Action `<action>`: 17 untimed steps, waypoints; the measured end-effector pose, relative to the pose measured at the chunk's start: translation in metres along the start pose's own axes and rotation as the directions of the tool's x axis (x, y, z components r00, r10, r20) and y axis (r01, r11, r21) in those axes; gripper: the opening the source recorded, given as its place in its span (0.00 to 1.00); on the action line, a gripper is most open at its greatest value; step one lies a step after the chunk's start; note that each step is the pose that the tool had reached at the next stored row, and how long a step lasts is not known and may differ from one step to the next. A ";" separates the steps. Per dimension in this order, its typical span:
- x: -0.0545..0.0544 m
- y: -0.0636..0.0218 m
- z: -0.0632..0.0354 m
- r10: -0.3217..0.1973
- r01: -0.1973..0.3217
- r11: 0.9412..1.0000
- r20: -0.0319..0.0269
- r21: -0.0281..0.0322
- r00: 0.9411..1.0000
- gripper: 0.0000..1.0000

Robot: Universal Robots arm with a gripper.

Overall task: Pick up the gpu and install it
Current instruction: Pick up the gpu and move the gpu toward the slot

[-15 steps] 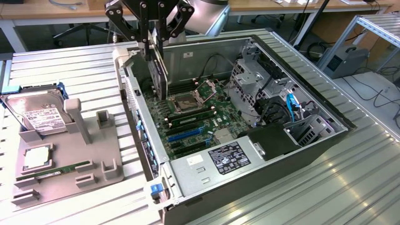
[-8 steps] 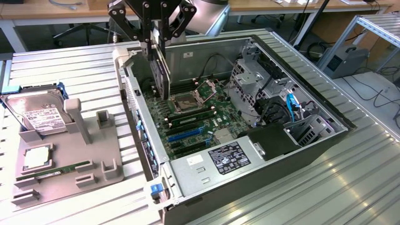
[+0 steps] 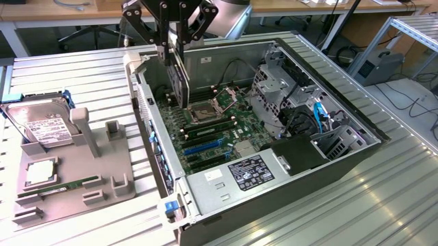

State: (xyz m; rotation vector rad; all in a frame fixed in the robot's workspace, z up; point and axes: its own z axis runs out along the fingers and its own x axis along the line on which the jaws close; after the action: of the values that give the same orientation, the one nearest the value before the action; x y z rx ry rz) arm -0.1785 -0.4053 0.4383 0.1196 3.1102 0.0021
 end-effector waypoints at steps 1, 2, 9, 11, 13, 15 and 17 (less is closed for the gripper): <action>-0.001 0.0000 0.0000 0.000 0.000 1.000 0.000 0.000 1.000 0.27; -0.001 0.0001 0.0001 0.000 0.000 1.000 0.000 0.000 1.000 0.27; -0.006 0.0005 0.0002 0.000 0.000 1.000 0.000 0.001 1.000 0.27; -0.007 0.0005 0.0002 0.000 0.000 1.000 0.000 0.001 1.000 0.27; -0.009 0.0007 0.0003 0.000 0.000 1.000 0.000 0.002 1.000 0.27; -0.010 0.0008 0.0003 0.000 0.000 1.000 0.000 0.002 1.000 0.27; -0.011 0.0009 0.0003 0.000 0.000 1.000 0.000 0.002 1.000 0.27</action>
State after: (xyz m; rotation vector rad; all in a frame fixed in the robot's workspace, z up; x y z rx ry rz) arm -0.1669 -0.4053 0.4383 0.1195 3.1101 -0.0010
